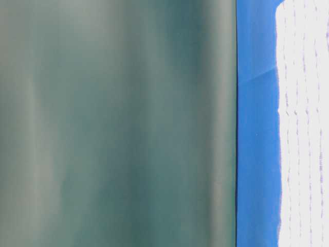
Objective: Fold the blue towel.
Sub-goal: 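Move both grippers to the towel's near corners and grasp them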
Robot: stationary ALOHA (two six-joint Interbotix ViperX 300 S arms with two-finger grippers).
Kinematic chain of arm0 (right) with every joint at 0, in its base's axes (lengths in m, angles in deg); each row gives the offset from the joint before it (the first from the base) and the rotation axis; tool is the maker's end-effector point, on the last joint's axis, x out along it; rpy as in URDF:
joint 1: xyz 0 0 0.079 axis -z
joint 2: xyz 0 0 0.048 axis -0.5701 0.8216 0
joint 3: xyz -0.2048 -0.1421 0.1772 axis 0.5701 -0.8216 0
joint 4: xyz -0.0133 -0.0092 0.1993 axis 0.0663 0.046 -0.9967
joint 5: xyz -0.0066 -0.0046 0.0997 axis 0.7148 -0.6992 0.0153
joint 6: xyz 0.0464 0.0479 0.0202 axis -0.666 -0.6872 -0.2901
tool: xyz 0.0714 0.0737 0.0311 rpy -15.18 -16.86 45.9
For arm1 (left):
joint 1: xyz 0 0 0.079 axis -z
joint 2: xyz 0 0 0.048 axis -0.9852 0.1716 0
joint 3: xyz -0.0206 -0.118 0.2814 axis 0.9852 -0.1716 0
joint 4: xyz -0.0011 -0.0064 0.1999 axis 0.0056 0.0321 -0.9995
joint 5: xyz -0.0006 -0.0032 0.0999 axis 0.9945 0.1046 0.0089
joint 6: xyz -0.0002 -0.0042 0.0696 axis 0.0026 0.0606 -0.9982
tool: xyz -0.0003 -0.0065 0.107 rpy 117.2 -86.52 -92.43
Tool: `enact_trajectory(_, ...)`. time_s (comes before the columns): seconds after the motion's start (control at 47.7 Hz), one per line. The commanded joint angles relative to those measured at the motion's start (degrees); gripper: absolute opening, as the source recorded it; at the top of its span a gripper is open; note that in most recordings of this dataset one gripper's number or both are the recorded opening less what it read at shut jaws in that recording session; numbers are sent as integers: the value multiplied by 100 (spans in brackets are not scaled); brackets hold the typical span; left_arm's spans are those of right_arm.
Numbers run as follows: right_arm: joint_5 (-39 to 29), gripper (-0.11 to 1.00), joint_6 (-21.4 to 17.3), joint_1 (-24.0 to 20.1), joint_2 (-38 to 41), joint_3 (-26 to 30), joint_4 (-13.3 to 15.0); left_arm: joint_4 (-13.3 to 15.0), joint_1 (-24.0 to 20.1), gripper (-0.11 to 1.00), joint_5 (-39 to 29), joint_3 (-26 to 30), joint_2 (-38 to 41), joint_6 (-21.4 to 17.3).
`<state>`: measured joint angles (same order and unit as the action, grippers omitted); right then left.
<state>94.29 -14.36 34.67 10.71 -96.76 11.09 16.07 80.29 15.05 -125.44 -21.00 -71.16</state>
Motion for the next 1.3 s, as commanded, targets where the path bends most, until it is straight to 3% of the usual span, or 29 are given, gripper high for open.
enact_trajectory(0.0, 0, 11, 9, 79, 62, 176, -26, 105, -26, 0, -53, 97, 44, -35)
enact_trajectory(0.273, -536, 11, -158, 615, 308, 255, -35, 105, -519, 0, -202, 26, 211, -35)
enact_trajectory(0.566, -712, 13, -492, 1670, 1134, 176, -35, 114, -1318, 1, -237, -70, 1099, -26)
enact_trajectory(0.608, -712, 20, -501, 1802, 1327, 176, -35, 123, -1450, 4, -237, -70, 1274, -18)
enact_trajectory(0.671, -694, 36, -501, 1995, 1617, 185, -35, 149, -1617, 16, -220, -88, 1503, -9)
enact_trajectory(0.755, -633, 64, -501, 2241, 2083, 211, -35, 176, -1819, 42, -202, -105, 1811, -9)
enact_trajectory(0.839, -483, 84, -501, 2461, 2487, 211, -35, 176, -2048, 67, -132, -114, 2162, -9)
enact_trajectory(0.923, -272, 79, -501, 2663, 2909, 176, -35, 185, -2206, 84, 79, -149, 2531, -9)
enact_trajectory(1.049, 70, 69, -492, 2856, 3604, 167, -35, 185, -2347, 79, 598, -237, 3146, 0)
enact_trajectory(1.279, 580, 69, -492, 2927, 4553, 272, -35, 237, -2391, 78, 1274, -237, 4324, 18)
